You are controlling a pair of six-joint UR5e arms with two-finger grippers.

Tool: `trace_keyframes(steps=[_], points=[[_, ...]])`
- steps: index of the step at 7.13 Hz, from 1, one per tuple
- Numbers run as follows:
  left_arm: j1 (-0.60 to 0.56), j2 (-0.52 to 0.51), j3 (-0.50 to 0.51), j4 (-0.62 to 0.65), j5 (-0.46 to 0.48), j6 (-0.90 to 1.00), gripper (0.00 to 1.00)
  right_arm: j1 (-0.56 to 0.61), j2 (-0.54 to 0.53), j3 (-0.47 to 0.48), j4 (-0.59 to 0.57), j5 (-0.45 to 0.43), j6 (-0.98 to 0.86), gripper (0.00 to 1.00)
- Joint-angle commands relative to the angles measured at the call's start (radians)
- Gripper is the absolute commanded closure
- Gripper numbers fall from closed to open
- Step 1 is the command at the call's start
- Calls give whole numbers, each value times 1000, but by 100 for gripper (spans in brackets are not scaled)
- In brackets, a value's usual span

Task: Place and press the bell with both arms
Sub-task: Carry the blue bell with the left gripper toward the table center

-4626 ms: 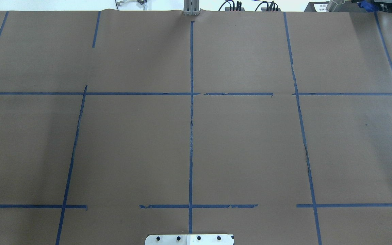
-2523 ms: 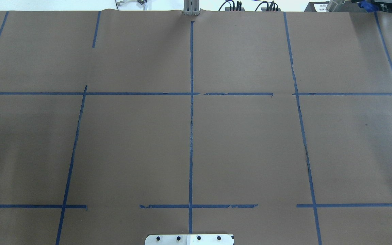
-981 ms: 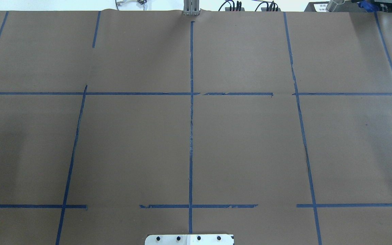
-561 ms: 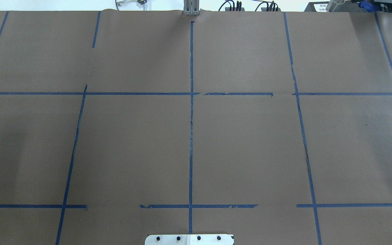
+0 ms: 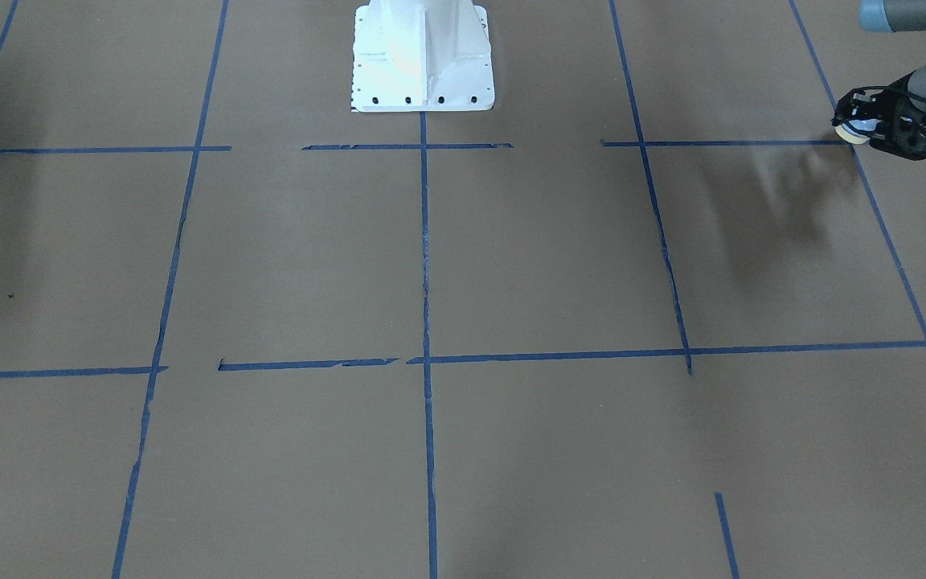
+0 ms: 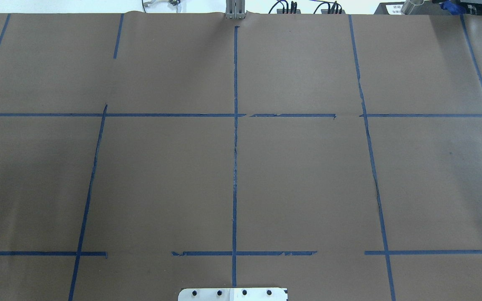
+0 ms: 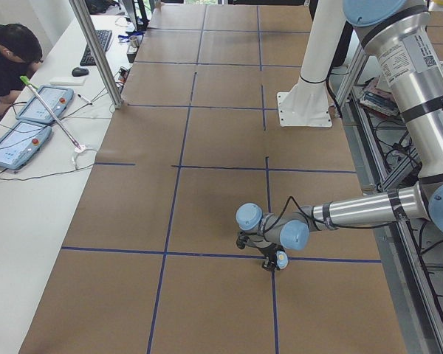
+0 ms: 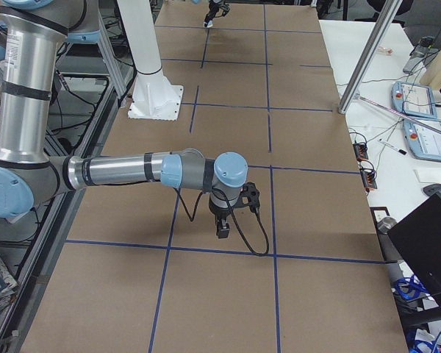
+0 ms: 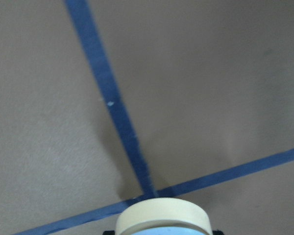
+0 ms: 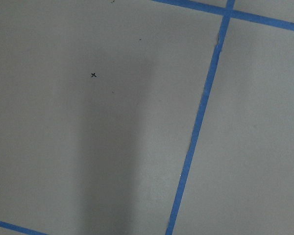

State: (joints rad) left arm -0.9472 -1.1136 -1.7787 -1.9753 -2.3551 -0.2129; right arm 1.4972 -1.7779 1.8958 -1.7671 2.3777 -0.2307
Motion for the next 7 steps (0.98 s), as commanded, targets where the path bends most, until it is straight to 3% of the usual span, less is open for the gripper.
trace_keyframes(steps=[1,3,5,6,7], points=[[-12,-103,-151,4,-1,-347,95,0,0,0,1,0,1,0],[71,-324,-133,16,-1,-642,95,0,0,0,0,0,2,0],[151,-644,-93,236,2,-805,95,0,0,0,0,0,2,0],[154,-830,-37,357,2,-874,95,0,0,0,1,0,4,0],[171,-974,63,398,5,-945,95,0,0,0,0,0,4,0]])
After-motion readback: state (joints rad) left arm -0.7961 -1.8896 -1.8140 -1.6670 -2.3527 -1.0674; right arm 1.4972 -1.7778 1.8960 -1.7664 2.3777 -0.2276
